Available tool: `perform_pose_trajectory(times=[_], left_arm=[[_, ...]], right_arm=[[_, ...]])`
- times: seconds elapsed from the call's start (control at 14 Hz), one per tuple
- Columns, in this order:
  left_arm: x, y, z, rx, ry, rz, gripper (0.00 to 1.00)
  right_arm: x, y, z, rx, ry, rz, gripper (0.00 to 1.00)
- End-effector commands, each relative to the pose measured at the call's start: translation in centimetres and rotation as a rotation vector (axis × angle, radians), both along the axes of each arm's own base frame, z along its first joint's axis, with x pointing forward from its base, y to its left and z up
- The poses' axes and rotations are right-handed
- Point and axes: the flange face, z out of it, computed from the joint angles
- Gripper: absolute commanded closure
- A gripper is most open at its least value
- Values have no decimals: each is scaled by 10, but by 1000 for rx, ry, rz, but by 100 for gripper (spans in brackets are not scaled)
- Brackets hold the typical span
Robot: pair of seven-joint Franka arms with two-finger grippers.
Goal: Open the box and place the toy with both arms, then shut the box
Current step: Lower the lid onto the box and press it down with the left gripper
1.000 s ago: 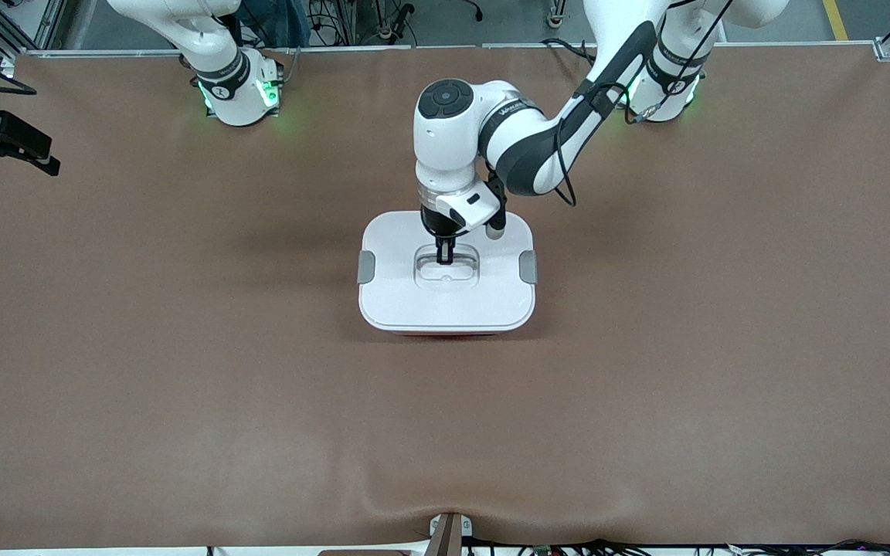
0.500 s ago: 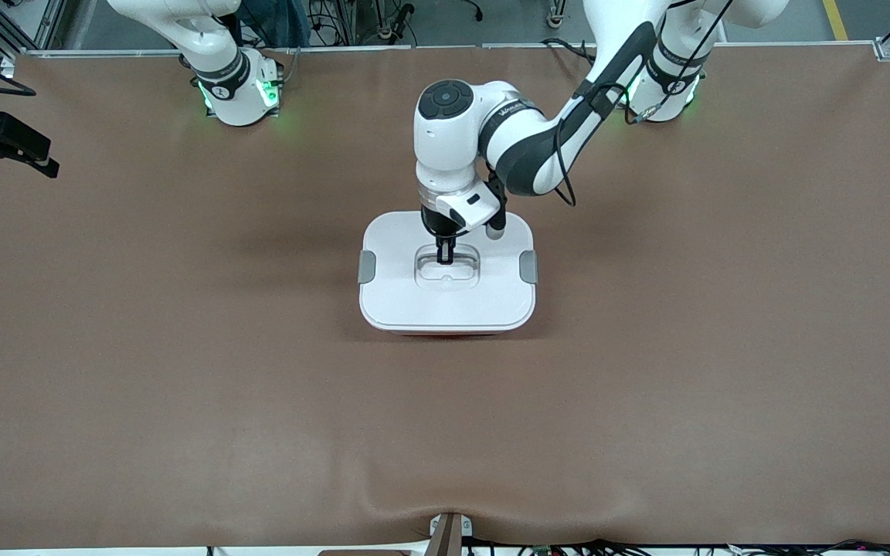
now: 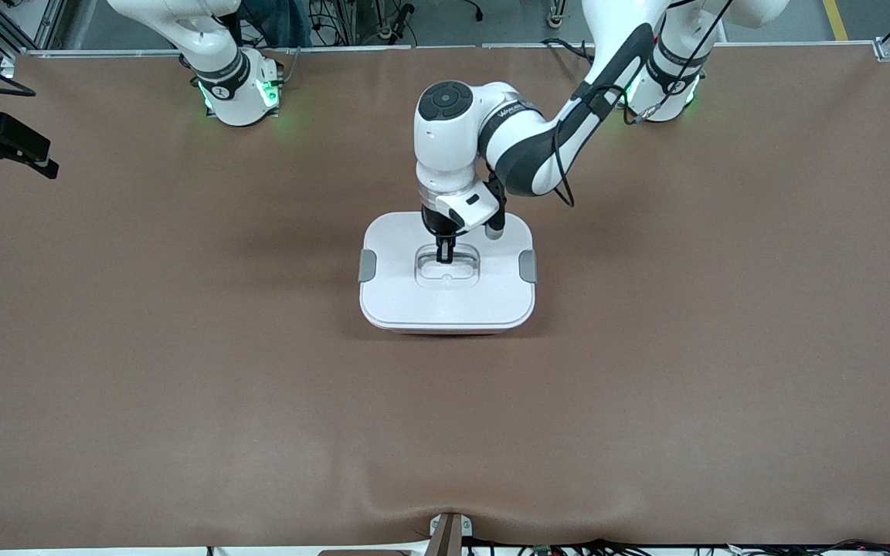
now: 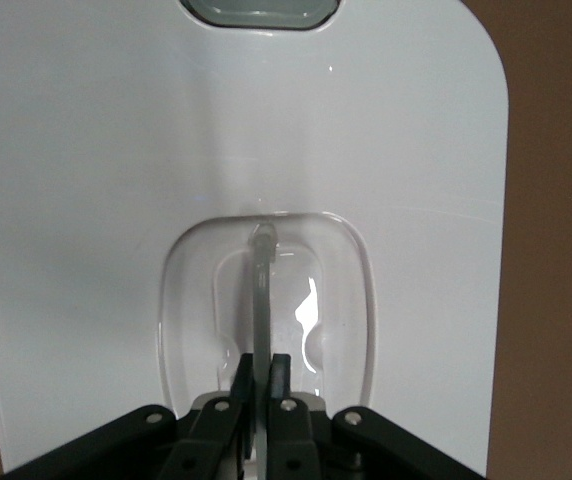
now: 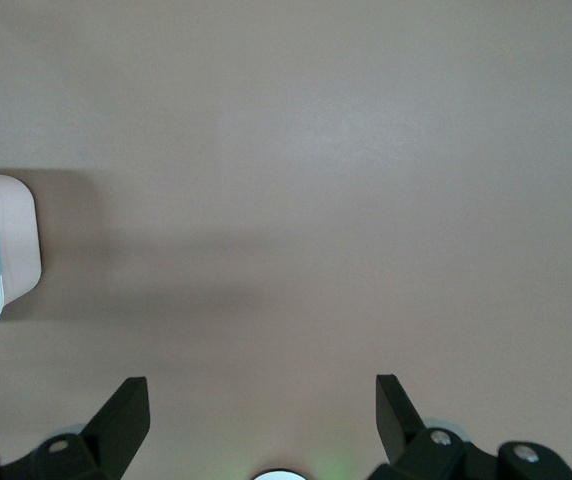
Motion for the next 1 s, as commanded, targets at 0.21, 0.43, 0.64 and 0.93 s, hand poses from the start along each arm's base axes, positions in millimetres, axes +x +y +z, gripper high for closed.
perform_pose_trajectory(times=[0.21,0.43,0.64,0.93], left_arm=[[3,-1,0,-15,-15,14,100],[2,-4,-7,-19,-14,37,100],[1,-6,-19,-21,-9,29,100],[2,-5,-11,-27,-22,28,100]], right_arm=[[0,6,1,-14,-3,12,0],[1,8,0,-14,-4,14,0],[1,9,0,-14,-7,16,0],[1,8,0,-14,-7,14,0]])
